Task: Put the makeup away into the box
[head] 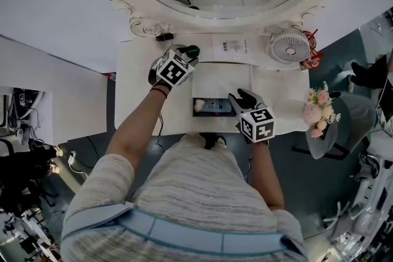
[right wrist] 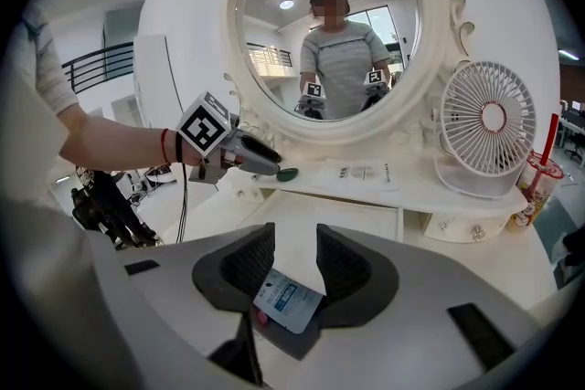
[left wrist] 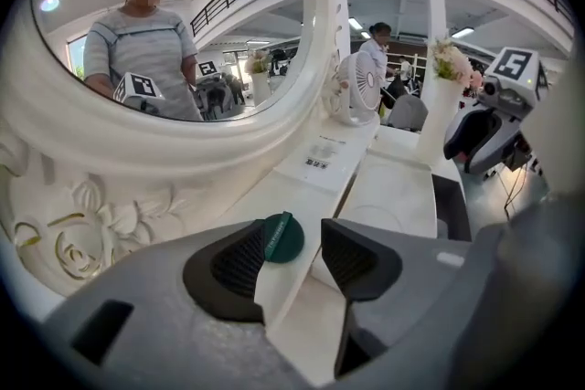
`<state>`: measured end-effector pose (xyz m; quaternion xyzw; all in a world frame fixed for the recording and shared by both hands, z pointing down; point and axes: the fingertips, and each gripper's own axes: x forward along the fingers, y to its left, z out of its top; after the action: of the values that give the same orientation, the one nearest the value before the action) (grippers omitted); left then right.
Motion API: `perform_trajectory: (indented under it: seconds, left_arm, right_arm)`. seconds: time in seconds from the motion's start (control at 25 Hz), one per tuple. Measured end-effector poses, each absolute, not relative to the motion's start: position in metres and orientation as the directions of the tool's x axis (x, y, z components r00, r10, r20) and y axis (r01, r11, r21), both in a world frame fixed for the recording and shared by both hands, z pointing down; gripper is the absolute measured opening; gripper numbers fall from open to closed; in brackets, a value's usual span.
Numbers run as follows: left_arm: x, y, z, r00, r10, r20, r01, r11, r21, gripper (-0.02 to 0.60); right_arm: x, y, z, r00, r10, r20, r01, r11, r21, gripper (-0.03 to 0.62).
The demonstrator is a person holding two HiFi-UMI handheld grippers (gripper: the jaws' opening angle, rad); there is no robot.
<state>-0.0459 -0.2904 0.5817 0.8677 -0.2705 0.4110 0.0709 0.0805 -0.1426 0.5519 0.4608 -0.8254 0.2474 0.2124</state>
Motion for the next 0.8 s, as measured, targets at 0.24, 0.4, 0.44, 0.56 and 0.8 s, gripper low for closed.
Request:
perform_trajectory:
  seconds: [0.24, 0.4, 0.44, 0.56, 0.8]
  left_arm:
    - [-0.045, -0.306, 0.6, 0.496, -0.386, 0.778, -0.521, -0.849, -0.089, 0.192]
    - [-0.047, -0.31, 0.612, 0.48, -0.364, 0.798, -0.519, -0.852, -0.076, 0.178]
    - [-0.046, -0.31, 0.614, 0.482, -0.358, 0.8, -0.518, -0.853, -0.069, 0.175]
    - [-0.043, -0.31, 0.616, 0.496, -0.342, 0.798, -0.515, -0.856, -0.048, 0.142]
    - [-0.042, -0.307, 0.616, 0.496, -0.327, 0.804, -0.521, -0.853, -0.026, 0.099]
  right_arm:
    - [0.085, -0.146, 0.556, -0.473, -0.658, 0.586, -0.873, 0.437, -0.216, 0.123]
    - [0.087, -0.148, 0.557, -0.467, -0.659, 0.59, -0.878, 0.424, -0.221, 0.123]
    - [0.088, -0.148, 0.558, -0.465, -0.66, 0.591, -0.879, 0.422, -0.221, 0.123]
    - [0.088, -0.149, 0.559, -0.462, -0.659, 0.593, -0.881, 0.42, -0.219, 0.123]
    - [0.085, -0.151, 0.559, -0.467, -0.657, 0.592, -0.878, 0.426, -0.22, 0.123]
